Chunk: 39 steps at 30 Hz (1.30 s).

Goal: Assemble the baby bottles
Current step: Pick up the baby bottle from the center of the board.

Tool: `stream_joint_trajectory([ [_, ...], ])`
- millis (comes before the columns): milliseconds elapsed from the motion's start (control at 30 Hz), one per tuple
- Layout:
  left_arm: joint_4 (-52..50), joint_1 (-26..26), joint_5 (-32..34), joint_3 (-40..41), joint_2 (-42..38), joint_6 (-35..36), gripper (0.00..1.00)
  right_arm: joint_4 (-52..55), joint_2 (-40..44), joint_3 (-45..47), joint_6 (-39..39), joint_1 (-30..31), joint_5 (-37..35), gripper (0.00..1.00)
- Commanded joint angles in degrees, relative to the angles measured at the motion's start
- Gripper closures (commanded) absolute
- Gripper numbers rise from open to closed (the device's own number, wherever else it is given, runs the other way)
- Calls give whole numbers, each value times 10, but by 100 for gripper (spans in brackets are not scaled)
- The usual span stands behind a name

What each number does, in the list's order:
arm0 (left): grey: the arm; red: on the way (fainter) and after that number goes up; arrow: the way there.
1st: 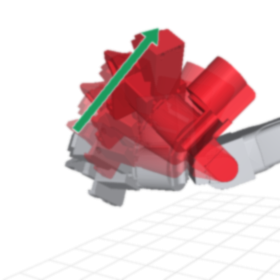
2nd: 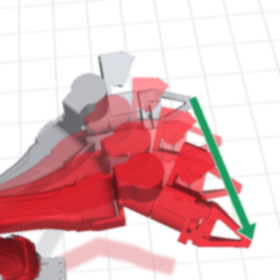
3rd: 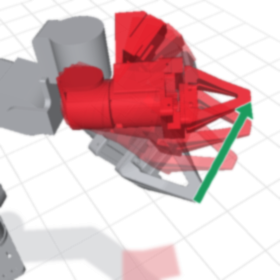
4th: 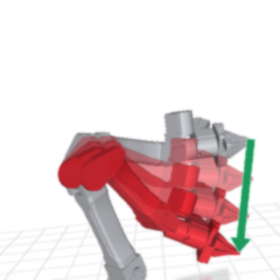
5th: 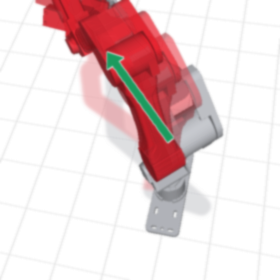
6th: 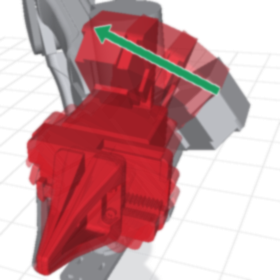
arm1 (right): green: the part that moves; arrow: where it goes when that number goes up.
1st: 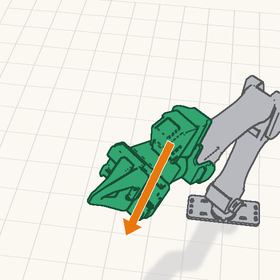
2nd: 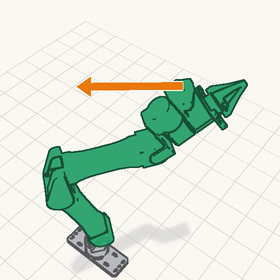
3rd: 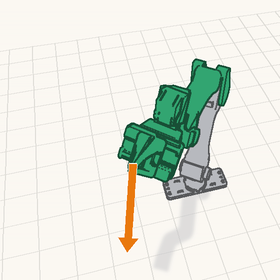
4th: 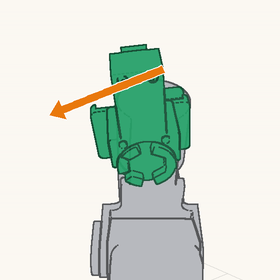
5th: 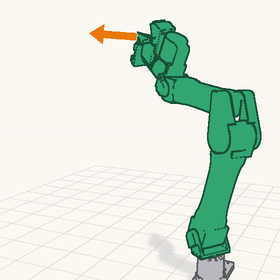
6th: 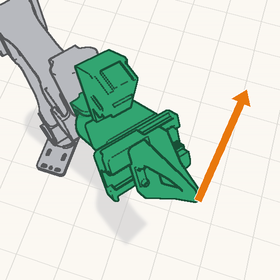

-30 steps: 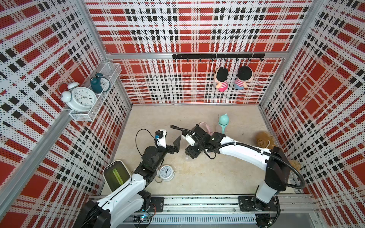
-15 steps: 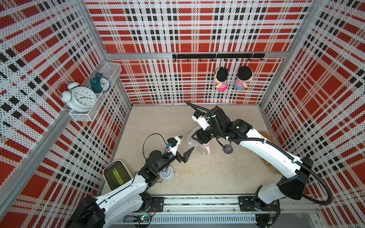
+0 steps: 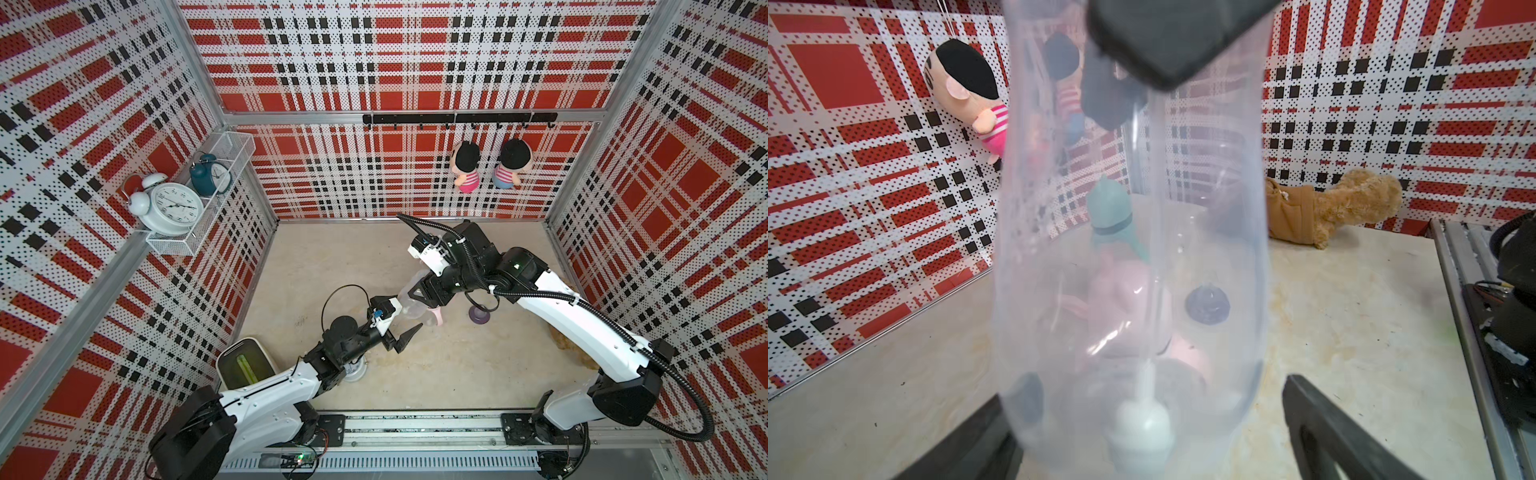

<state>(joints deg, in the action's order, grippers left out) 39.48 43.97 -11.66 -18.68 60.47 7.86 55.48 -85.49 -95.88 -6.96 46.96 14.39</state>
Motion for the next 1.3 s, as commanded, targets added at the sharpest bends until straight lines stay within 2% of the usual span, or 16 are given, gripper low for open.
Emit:
stream_joint_trajectory([
  [0,48,3,-13,-16,11,0,4,3,11,-2,13,2,31,40],
  [267,85,-4,-21,-22,30,-6,5,-4,8,17,13,3,41,40],
  [500,87,-10,-37,-34,50,-7,11,-19,3,24,9,3,58,40],
  [700,94,-13,-43,-37,57,-13,22,-23,-4,26,10,5,57,40],
  [833,105,-18,-45,-32,57,-19,42,-31,-8,31,9,4,52,39],
  [933,110,-22,-47,-25,57,-26,65,-44,-13,32,6,4,51,27],
  [1000,115,-27,-48,-20,56,-32,78,-61,-13,32,0,3,41,24],
  [1100,118,-34,-50,-14,53,-42,100,-88,-7,22,-17,-6,22,15],
  [1267,117,-47,-56,-3,48,-54,100,-128,11,3,-43,-46,14,13],
])
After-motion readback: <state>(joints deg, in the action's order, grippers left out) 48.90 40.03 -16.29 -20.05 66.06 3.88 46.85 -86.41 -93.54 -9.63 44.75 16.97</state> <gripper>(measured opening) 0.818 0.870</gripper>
